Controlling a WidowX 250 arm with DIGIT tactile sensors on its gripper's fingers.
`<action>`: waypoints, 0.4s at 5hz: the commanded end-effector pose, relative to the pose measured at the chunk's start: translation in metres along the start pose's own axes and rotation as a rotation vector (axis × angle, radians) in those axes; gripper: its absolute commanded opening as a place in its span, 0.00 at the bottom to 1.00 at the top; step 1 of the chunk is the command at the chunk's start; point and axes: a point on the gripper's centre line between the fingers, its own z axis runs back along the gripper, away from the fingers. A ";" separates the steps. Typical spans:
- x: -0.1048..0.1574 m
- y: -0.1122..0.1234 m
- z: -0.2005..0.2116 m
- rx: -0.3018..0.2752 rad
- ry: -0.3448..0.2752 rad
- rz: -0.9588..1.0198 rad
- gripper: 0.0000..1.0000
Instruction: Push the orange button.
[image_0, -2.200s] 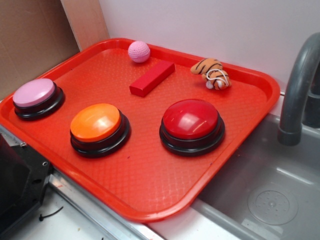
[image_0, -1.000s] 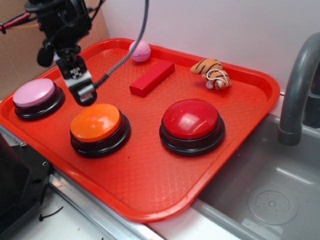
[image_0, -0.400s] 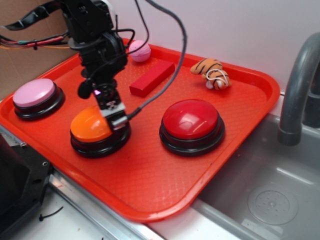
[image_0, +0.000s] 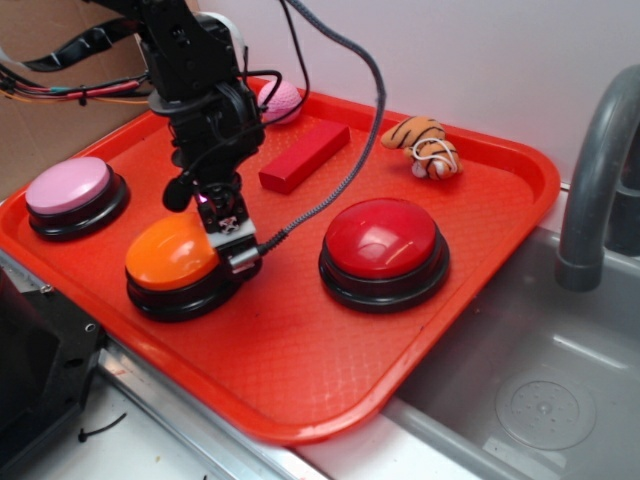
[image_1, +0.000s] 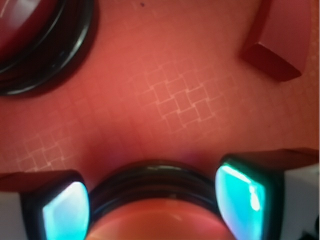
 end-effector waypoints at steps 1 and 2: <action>0.001 0.008 0.034 0.010 -0.031 0.048 1.00; -0.002 0.009 0.044 0.016 -0.029 0.062 1.00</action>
